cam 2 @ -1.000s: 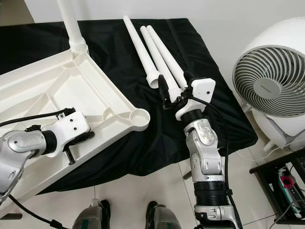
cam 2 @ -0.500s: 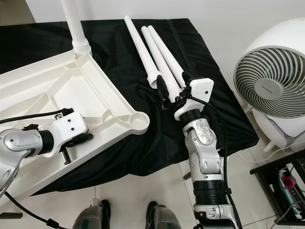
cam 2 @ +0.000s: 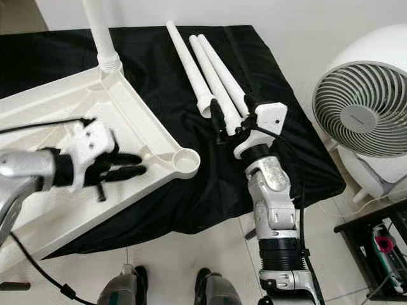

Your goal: Building children table

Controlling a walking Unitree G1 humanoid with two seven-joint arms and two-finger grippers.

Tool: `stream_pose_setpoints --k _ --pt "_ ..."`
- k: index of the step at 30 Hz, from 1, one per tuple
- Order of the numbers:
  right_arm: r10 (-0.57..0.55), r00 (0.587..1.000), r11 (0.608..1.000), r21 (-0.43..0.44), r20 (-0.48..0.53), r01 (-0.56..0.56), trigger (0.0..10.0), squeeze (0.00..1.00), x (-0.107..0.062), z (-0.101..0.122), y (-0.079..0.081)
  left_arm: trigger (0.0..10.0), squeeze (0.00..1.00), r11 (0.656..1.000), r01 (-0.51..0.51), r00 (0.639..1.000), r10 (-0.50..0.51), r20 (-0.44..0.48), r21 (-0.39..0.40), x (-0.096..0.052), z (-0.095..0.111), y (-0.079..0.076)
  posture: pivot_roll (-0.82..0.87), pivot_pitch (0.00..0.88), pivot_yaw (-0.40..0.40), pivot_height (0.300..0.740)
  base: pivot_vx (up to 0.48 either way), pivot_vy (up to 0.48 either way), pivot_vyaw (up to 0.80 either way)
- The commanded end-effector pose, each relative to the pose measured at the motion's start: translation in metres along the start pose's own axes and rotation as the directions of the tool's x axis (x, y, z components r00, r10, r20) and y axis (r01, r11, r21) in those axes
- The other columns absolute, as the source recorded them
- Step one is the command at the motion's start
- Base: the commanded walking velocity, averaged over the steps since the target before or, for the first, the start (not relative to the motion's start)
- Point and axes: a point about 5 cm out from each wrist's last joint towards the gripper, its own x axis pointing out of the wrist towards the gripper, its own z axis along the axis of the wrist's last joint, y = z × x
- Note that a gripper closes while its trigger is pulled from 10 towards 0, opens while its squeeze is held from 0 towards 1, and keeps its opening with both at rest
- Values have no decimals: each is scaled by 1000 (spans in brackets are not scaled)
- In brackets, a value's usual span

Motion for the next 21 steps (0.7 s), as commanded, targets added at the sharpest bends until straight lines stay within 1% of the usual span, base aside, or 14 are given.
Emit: stream_pose_setpoints --k 1,3,4,5,6,12,13,14,15,16,18,19,20,21 --pt "-17 1000 1000 -10 -13 17 10000 1000 1 -1 -4 10000 0 990 -137 991 137 -2 -16 3 -6 11 120 176 -55 740 0 0 0" --pt "-43 998 998 -45 -36 42 10000 1000 4 -3 -9 10000 0 976 -214 977 215 13 -23 10 -9 17 102 174 -57 740 0 0 0" --pt "-59 997 996 -62 -47 56 10000 192 6 -4 -13 10000 0 971 -235 971 236 44 -36 13 -8 17 100 173 -59 740 0 0 0" --pt "-69 996 995 -73 -54 65 10000 192 7 -4 -14 10000 0 968 -245 967 247 66 -47 15 -8 17 100 173 -59 740 0 0 0" --pt "-76 995 994 -77 -59 72 10000 0 8 -5 -16 10000 0 961 -265 958 272 89 -84 18 -8 18 99 171 -63 740 0 0 0" --pt "-94 993 992 -87 -76 87 10000 0 12 -8 -19 10000 0 931 -327 931 346 113 -160 28 -10 24 100 165 -73 740 0 0 0" --pt "-94 993 992 -91 -77 87 10000 0 14 -8 -19 10000 0 910 -367 911 393 121 -193 29 -11 31 98 163 -75 740 0 0 0" --pt "-94 993 992 -91 -77 87 10000 0 14 -8 -19 10000 0 910 -367 911 393 121 -193 29 -11 31 98 163 -75 740 0 0 0" --pt "-98 992 992 -93 -75 91 10000 0 18 -8 -19 10000 0 862 -444 862 486 147 -244 30 -8 45 96 159 -77 740 0 0 0" --pt "-98 992 992 -93 -75 91 10000 0 18 -8 -19 10000 0 862 -444 862 486 147 -244 30 -8 45 96 159 -77 740 0 0 0" --pt "-104 992 991 -95 -74 96 10000 0 20 -9 -20 10000 0 832 -484 832 533 152 -270 31 -8 53 91 156 -79 740 0 0 0" --pt "-104 992 991 -95 -74 96 10000 0 20 -9 -20 10000 0 832 -484 832 533 152 -270 31 -8 53 91 156 -79 740 0 0 0" --pt "-110 991 990 -98 -75 103 10000 0 21 -9 -20 10000 0 815 -507 812 561 163 -280 34 -7 57 87 154 -81 740 0 0 0" --pt "-124 989 988 -99 -81 116 10000 0 23 -10 -21 10000 0 770 -555 773 617 148 -315 39 -9 65 82 153 -81 740 0 0 0"
